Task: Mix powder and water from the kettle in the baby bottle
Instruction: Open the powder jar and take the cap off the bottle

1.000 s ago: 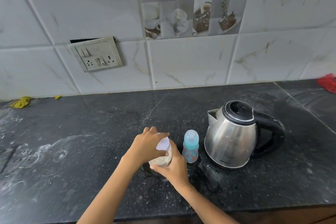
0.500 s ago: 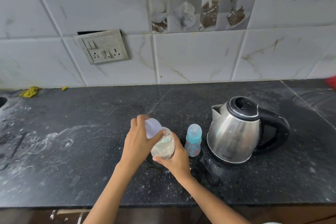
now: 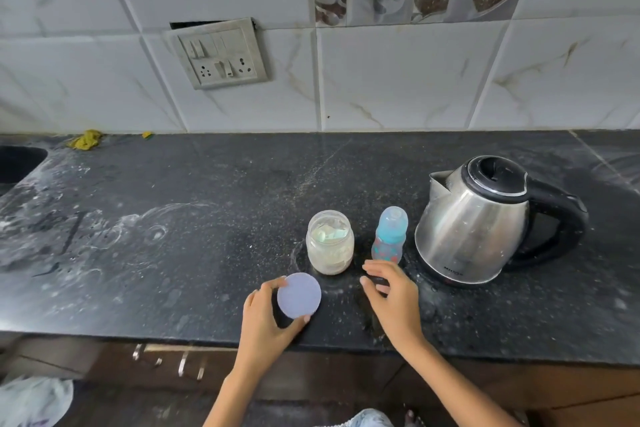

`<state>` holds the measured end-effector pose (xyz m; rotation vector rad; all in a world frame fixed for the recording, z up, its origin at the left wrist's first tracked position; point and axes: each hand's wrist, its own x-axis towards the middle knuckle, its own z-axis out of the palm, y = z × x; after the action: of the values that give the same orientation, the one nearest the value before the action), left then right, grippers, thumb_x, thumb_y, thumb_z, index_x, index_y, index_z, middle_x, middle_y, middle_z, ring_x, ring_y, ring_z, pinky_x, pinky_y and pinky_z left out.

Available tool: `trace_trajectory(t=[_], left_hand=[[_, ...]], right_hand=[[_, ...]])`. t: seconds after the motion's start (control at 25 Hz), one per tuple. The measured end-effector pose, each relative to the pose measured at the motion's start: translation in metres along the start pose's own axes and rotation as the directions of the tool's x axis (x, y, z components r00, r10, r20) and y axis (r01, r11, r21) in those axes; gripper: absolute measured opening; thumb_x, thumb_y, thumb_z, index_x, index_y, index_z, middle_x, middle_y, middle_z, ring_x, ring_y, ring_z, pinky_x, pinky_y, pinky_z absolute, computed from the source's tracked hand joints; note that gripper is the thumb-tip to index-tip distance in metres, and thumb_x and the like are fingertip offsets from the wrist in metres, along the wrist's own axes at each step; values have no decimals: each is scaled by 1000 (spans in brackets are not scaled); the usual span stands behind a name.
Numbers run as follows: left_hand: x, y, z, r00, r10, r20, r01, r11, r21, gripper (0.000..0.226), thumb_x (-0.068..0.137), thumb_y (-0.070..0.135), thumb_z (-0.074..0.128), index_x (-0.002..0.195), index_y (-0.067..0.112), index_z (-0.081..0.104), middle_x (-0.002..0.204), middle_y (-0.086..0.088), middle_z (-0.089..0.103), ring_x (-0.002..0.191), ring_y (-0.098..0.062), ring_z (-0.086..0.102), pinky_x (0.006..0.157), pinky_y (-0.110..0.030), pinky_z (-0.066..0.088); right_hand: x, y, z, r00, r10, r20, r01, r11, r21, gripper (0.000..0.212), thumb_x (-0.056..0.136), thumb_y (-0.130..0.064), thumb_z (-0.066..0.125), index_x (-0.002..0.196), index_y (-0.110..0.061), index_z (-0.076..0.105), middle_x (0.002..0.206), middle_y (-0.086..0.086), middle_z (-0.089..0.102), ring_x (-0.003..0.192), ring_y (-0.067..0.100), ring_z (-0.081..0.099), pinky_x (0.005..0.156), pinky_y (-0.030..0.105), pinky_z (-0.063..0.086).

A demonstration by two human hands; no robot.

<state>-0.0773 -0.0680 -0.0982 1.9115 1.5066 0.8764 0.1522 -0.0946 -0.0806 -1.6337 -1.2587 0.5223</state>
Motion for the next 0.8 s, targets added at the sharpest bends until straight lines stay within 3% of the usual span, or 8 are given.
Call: trace_trajectory(t=[0.08, 0.16, 0.28, 0.36, 0.44, 0.56, 0.68, 0.8], left_hand=[[0, 5, 0, 997, 79, -15, -78, 996, 43, 65, 67, 34, 85, 121, 19, 52, 130, 5, 54, 119, -17, 50, 101, -33, 39], [-2, 22, 1, 986, 153, -71, -150, 987, 52, 52, 76, 40, 77, 117, 22, 52, 124, 11, 50, 114, -8, 47, 96, -22, 37], [2, 63, 14, 950, 292, -113, -295, 955, -7, 34, 89, 43, 60, 115, 26, 47, 116, 19, 42, 111, 2, 44, 93, -10, 32], [12, 94, 32, 929, 362, -77, -369, 921, -127, 39, 91, 32, 61, 124, 29, 41, 127, 15, 42, 123, 1, 41, 101, -12, 32], [30, 123, 50, 928, 372, 11, -357, 899, -252, 58, 90, 18, 62, 136, 32, 30, 145, 9, 34, 140, -4, 28, 111, -15, 26], [60, 150, 72, 944, 273, 186, -202, 921, -332, 74, 90, 3, 56, 145, 29, 13, 155, 15, 15, 147, -8, 12, 116, -16, 18], [92, 155, 78, 938, 188, 292, -108, 957, -271, 75, 87, -3, 54, 148, 25, 21, 151, 1, 36, 137, -15, 37, 108, -23, 34], [120, 148, 68, 866, 293, 405, -216, 950, -225, 74, 85, 2, 61, 142, 38, 31, 128, 3, 59, 100, -7, 60, 83, -15, 46]], right_hand=[[-2, 2, -7, 999, -1, -52, 1, 1000, 16, 18, 86, -1, 72, 100, -11, 73, 102, -1, 69, 88, 7, 68, 73, 32, 62], [-2, 6, -13, 990, 3, -139, 1, 999, 35, 20, 85, 0, 72, 101, -11, 70, 100, 2, 66, 86, 9, 66, 70, 33, 63], [3, 14, -20, 972, 61, -227, -46, 996, 72, 38, 83, -6, 75, 118, -7, 60, 113, 1, 58, 101, 11, 61, 84, 32, 58], [9, 17, -19, 976, 124, -177, -111, 990, 86, 58, 82, -12, 78, 132, -6, 50, 128, 2, 53, 116, 13, 54, 98, 31, 48], [18, 17, -17, 982, 167, -85, -158, 982, 108, 72, 83, -15, 78, 143, -6, 40, 143, 3, 46, 130, 15, 46, 109, 33, 40], [36, 13, -18, 994, 106, 36, -111, 967, 230, 64, 90, -12, 69, 146, -9, 37, 145, 2, 49, 134, 10, 46, 111, 30, 40], [52, 11, -24, 988, 97, 122, -132, 936, 326, 41, 95, -10, 62, 134, -14, 50, 129, 3, 62, 119, 3, 58, 98, 24, 49], [57, 18, -35, 960, 130, 249, -219, 902, 372, 40, 92, -11, 67, 130, -13, 52, 125, 5, 64, 119, 13, 60, 101, 33, 49]])
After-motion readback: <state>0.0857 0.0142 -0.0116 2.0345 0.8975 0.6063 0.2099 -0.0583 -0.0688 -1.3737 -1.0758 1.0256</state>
